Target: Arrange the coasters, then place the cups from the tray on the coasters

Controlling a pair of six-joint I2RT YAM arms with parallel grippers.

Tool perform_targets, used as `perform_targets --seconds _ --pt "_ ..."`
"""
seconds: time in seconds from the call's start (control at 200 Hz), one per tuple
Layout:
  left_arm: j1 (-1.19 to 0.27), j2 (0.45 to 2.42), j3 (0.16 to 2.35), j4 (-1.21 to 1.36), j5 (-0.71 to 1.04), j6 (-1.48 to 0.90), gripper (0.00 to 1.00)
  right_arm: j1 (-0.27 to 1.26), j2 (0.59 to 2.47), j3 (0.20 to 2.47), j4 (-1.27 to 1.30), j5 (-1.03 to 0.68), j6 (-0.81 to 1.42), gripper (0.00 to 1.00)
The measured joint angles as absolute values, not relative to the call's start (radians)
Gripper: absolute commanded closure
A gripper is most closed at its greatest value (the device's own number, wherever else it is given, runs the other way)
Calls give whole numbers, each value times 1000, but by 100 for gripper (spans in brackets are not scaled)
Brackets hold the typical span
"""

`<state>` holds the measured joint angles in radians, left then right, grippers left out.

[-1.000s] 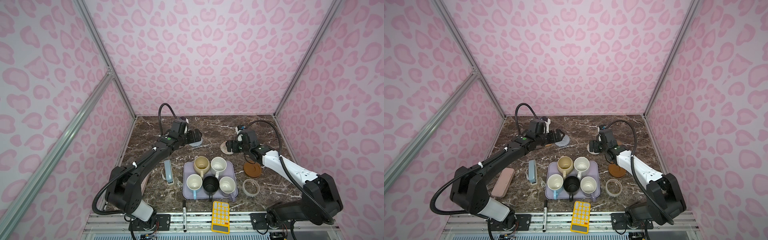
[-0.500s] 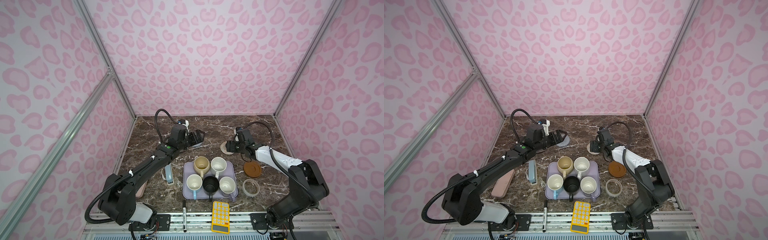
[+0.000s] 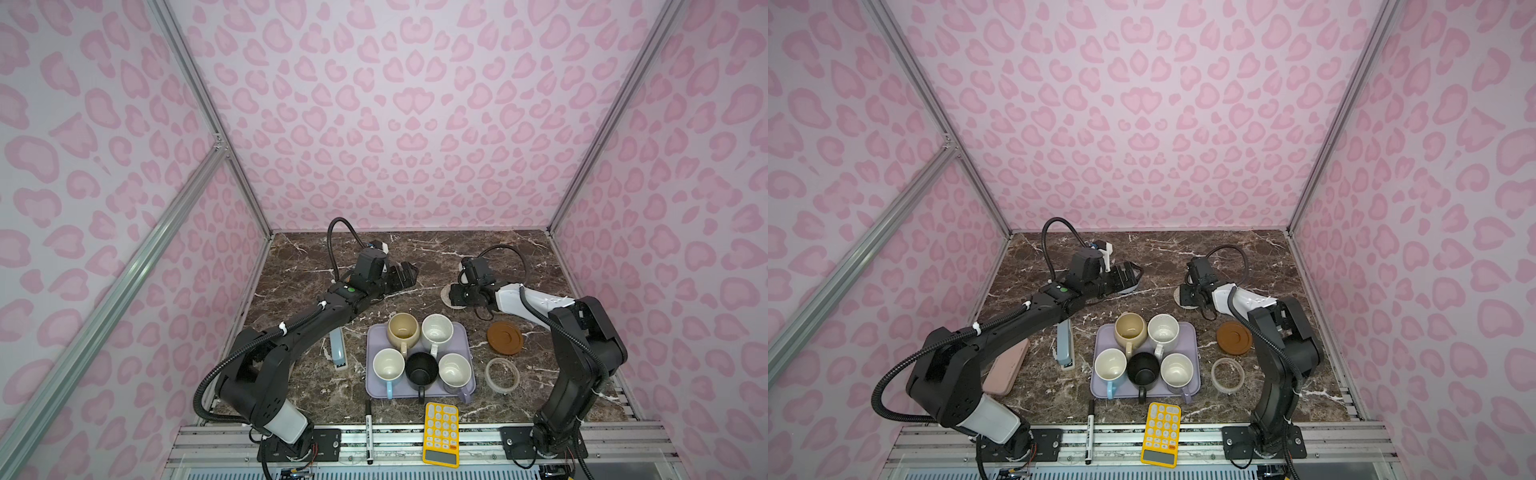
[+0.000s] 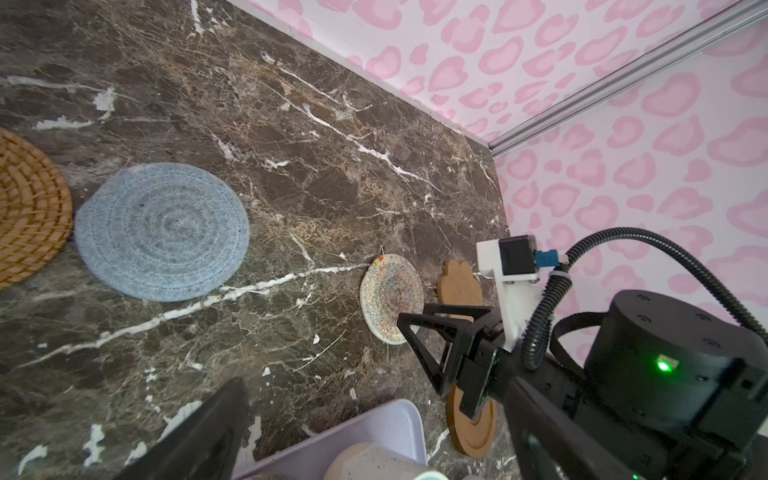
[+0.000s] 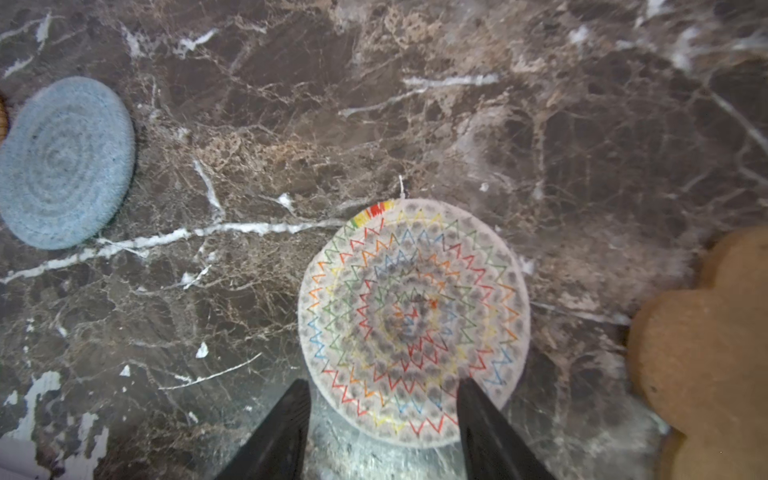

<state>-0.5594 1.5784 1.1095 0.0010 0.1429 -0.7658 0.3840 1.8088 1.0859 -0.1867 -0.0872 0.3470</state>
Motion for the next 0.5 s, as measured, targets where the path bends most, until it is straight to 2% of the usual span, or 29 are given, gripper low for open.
perform_targets --seconds 0.5 --pt "-558 1556 1096 -6 82 -729 2 418 1957 1217 -211 -58 334 52"
